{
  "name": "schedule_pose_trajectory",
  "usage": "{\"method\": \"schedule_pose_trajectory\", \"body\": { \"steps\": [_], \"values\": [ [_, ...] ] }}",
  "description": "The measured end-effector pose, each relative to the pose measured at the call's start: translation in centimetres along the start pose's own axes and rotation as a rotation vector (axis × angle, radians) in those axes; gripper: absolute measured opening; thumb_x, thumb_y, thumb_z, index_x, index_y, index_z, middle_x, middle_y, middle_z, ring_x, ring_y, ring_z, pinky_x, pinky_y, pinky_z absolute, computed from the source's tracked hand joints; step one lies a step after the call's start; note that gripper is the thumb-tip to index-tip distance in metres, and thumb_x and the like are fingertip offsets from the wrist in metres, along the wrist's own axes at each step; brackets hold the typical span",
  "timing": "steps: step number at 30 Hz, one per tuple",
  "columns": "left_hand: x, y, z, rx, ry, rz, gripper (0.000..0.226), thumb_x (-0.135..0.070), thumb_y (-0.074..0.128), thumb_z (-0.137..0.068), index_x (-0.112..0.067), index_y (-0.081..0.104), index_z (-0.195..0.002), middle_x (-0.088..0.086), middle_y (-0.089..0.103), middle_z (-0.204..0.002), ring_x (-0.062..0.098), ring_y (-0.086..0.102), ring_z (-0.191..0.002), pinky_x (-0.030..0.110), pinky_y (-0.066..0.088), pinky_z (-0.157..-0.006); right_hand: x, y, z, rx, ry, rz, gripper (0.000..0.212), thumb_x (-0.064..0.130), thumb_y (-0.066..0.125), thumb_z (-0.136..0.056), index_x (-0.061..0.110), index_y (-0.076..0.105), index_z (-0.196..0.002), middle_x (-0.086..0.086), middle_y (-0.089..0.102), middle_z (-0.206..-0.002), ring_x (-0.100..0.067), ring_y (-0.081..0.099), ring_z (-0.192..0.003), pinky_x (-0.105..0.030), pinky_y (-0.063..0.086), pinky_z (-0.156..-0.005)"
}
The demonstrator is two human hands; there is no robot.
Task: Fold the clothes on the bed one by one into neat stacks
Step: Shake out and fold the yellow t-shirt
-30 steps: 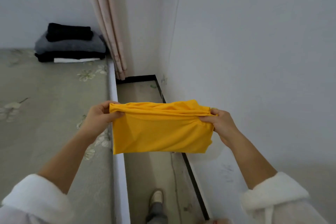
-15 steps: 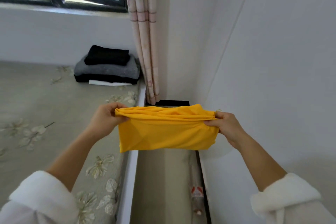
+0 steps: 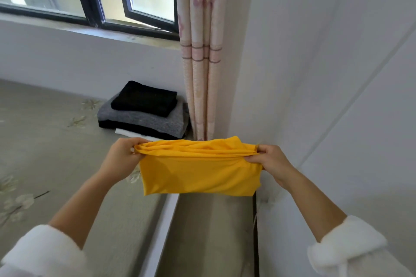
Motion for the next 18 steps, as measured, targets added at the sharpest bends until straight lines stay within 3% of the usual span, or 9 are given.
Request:
{"method": "schedule_pose_trajectory", "body": {
  "steps": [6, 10, 12, 15, 18],
  "values": [
    [3.7, -1.5, -7.5, -0.158, -0.208, -0.035, 0.02, -0.005, 0.062, -0.087, -0.014, 0.07, -0.103, 0.003, 0.068, -0.086, 0.02, 0.063, -0.077, 0.03, 0.049, -0.064, 3.9, 2.7, -10.4, 0.04, -0.067, 0.029, 0.014, 0.004, 0.071, -0.081, 0.016, 0.069, -0.089, 0.005, 0.069, -0.083, -0.006, 0.062, -0.076, -0.016, 0.045, -0.06],
    [7.3, -4.0, -11.9, -0.327, -0.363, 0.119, 0.023, -0.002, 0.059, -0.086, -0.019, 0.066, -0.1, -0.004, 0.065, -0.081, 0.012, 0.067, -0.058, 0.02, 0.047, -0.048, 6.0, 6.2, -16.9, 0.09, -0.085, 0.007, 0.017, 0.001, 0.071, -0.08, 0.018, 0.068, -0.081, 0.005, 0.067, -0.079, -0.006, 0.061, -0.072, -0.011, 0.046, -0.054],
    [9.2, -5.4, -14.6, -0.395, -0.382, 0.227, 0.026, 0.003, 0.056, -0.086, -0.018, 0.064, -0.099, -0.002, 0.065, -0.082, 0.009, 0.067, -0.054, 0.018, 0.05, -0.045, 7.0, 8.7, -20.3, 0.133, -0.074, -0.002, 0.016, 0.004, 0.072, -0.081, 0.019, 0.068, -0.085, 0.004, 0.069, -0.085, -0.009, 0.063, -0.079, -0.014, 0.049, -0.061],
    [12.5, -7.7, -18.9, -0.48, -0.401, 0.362, 0.028, 0.005, 0.053, -0.089, -0.02, 0.063, -0.095, 0.003, 0.064, -0.088, 0.012, 0.067, -0.062, 0.017, 0.053, -0.047, 8.7, 12.5, -25.3, 0.187, -0.078, 0.017, 0.012, 0.009, 0.073, -0.082, 0.019, 0.069, -0.088, 0.001, 0.07, -0.093, -0.013, 0.064, -0.088, -0.026, 0.052, -0.076],
    [15.8, -10.1, -23.4, -0.515, -0.408, 0.408, 0.026, 0.005, 0.051, -0.09, -0.017, 0.063, -0.099, 0.004, 0.064, -0.093, 0.018, 0.066, -0.073, 0.018, 0.054, -0.051, 10.4, 16.2, -30.1, 0.199, -0.064, -0.013, 0.016, 0.007, 0.073, -0.08, 0.022, 0.068, -0.08, 0.011, 0.07, -0.078, 0.001, 0.064, -0.073, -0.011, 0.048, -0.06]
  ]
}}
Point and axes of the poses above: each hand's wrist, its own z-axis away from the middle knuckle, its own y-axis out of the palm, x = y × z, the point moved 7 cm from there along -z, towards the middle knuckle
